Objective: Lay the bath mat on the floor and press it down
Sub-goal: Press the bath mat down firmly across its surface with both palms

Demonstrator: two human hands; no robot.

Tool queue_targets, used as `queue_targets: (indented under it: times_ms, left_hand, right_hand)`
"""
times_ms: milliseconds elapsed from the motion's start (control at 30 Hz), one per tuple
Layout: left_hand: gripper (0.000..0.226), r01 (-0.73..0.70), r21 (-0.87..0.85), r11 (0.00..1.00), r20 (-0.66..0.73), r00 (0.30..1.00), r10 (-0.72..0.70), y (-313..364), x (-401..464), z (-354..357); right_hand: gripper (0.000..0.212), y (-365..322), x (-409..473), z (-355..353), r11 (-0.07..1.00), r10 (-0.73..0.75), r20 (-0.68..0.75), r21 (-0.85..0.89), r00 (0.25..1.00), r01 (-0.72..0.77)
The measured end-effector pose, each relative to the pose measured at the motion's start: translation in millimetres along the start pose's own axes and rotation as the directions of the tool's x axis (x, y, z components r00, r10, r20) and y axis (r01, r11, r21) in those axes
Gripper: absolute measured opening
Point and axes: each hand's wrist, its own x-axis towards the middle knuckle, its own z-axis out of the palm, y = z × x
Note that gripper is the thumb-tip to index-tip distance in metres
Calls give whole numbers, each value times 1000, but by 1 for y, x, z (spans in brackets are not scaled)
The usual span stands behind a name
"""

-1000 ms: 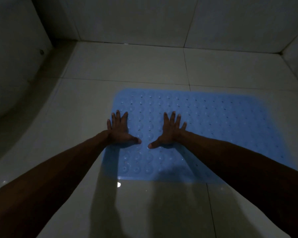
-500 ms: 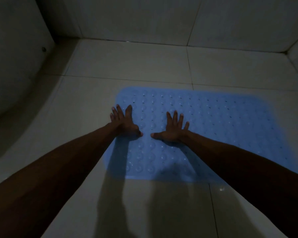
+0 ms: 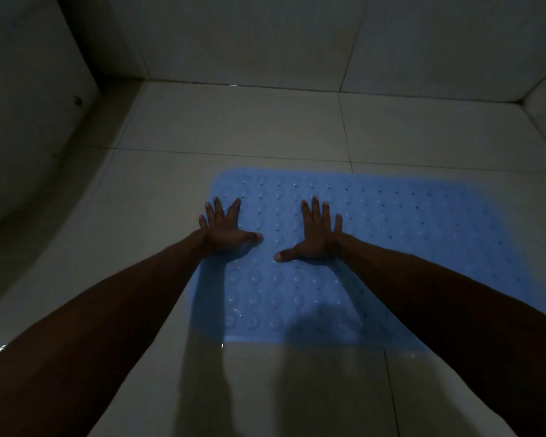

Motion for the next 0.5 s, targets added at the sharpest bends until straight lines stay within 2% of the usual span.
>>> queue_targets:
  times_ms: [100, 267, 500]
  left_hand:
    - [113, -13, -1, 1000, -33, 999, 13, 0, 0, 6]
    - [115, 42, -4, 999, -42, 998, -42, 9, 1, 4]
    - [141, 98, 96, 991, -24, 995, -96, 16, 11, -13]
  right_hand:
    - [155, -1, 4, -2, 1000, 5, 28, -11, 1000, -5]
    - [128, 3, 9, -2, 996, 6, -8, 86, 1000, -5]
    - [131, -7, 6, 3, 991, 66, -83, 119, 994, -56]
